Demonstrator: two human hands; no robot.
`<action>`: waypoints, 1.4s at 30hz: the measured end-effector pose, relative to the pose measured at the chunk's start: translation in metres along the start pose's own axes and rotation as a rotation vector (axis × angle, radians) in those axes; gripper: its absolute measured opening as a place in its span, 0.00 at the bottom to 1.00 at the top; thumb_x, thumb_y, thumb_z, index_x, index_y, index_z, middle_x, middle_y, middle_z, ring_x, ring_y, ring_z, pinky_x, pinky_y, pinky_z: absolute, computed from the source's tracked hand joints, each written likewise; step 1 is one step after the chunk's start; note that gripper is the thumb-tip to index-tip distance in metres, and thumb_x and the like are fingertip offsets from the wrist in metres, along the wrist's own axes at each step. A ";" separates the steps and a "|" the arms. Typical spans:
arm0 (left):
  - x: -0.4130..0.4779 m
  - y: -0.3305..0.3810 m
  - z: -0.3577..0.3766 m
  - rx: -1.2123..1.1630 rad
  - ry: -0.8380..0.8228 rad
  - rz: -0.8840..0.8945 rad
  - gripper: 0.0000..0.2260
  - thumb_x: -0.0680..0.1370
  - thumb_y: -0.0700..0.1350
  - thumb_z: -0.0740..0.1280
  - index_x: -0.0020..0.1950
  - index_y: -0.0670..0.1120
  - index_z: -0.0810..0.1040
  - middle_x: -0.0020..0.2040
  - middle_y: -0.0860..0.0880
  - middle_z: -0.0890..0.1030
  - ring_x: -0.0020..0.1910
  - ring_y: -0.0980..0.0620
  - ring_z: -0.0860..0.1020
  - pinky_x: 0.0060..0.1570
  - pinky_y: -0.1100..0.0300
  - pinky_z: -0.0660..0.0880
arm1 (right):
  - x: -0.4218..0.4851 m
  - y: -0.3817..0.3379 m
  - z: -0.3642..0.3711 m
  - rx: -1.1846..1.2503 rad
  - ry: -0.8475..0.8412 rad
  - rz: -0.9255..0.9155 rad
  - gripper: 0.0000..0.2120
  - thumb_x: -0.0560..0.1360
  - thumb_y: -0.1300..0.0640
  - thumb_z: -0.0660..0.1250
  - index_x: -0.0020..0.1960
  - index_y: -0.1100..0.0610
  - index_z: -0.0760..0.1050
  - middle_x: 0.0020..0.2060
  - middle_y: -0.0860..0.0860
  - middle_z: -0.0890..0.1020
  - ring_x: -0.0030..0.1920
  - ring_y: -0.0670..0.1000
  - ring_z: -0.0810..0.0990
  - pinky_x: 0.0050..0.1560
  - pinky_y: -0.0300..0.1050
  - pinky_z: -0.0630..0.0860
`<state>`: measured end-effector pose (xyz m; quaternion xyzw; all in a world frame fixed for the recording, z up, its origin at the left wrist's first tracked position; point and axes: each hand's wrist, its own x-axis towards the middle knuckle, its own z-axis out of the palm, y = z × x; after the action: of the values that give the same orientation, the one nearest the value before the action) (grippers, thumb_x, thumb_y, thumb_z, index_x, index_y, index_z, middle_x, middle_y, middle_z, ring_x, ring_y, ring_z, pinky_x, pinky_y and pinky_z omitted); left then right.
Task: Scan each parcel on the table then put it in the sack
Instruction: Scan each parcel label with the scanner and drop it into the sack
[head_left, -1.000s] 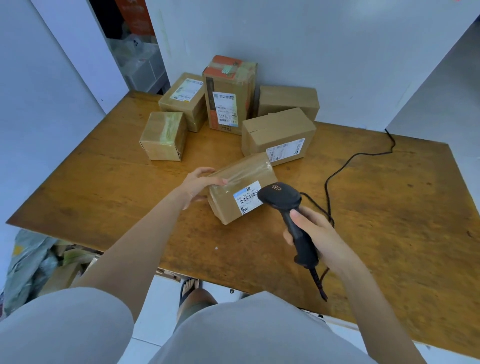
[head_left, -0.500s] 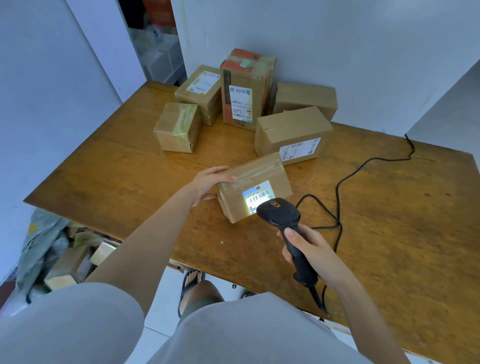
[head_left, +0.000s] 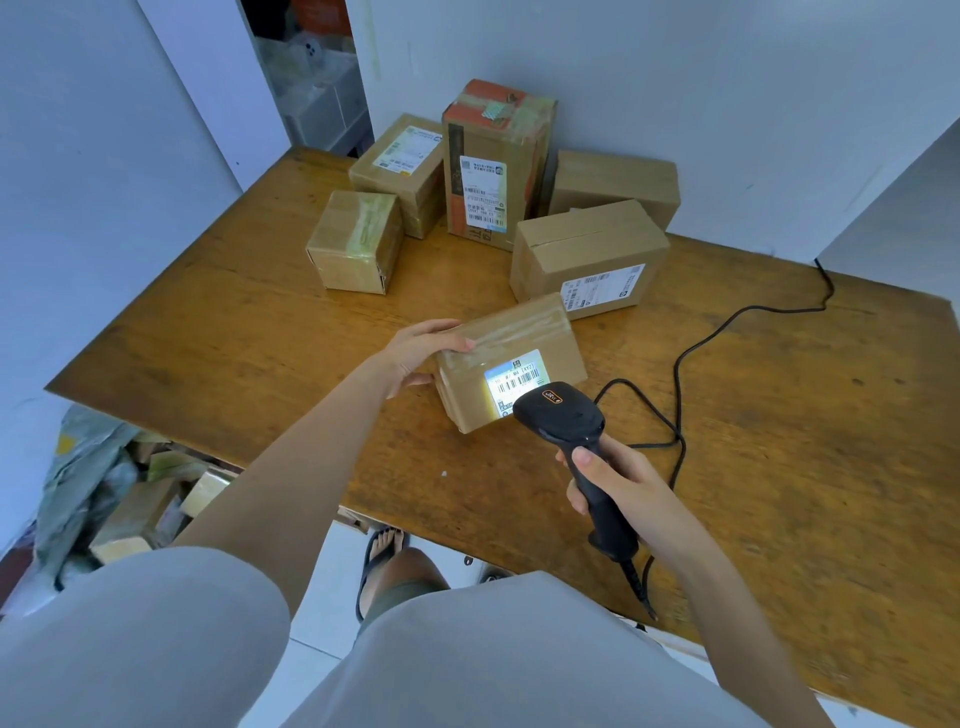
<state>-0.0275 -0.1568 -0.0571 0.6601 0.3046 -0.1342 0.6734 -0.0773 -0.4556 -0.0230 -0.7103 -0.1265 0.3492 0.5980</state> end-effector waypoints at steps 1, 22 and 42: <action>0.000 0.000 0.000 0.000 -0.001 0.001 0.27 0.64 0.49 0.79 0.62 0.57 0.78 0.62 0.50 0.76 0.60 0.49 0.74 0.64 0.44 0.72 | 0.001 0.000 -0.001 0.002 -0.003 -0.001 0.18 0.74 0.46 0.62 0.55 0.59 0.73 0.30 0.56 0.77 0.31 0.47 0.76 0.34 0.34 0.73; 0.005 -0.002 -0.004 -0.017 -0.028 -0.002 0.24 0.62 0.50 0.79 0.56 0.59 0.79 0.62 0.50 0.78 0.62 0.49 0.75 0.65 0.44 0.71 | -0.004 0.007 0.000 -0.098 0.006 -0.057 0.20 0.72 0.40 0.65 0.57 0.52 0.72 0.29 0.50 0.78 0.32 0.46 0.78 0.37 0.34 0.75; -0.031 -0.040 -0.036 -0.314 0.072 -0.132 0.34 0.62 0.55 0.77 0.67 0.53 0.73 0.63 0.46 0.76 0.63 0.46 0.75 0.65 0.43 0.72 | 0.056 0.059 0.032 -1.080 0.689 0.036 0.35 0.70 0.52 0.73 0.72 0.63 0.63 0.65 0.62 0.70 0.65 0.63 0.66 0.61 0.63 0.66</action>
<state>-0.0835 -0.1326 -0.0690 0.5299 0.3883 -0.1050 0.7466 -0.0714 -0.4126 -0.0987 -0.9850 -0.0731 -0.0020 0.1564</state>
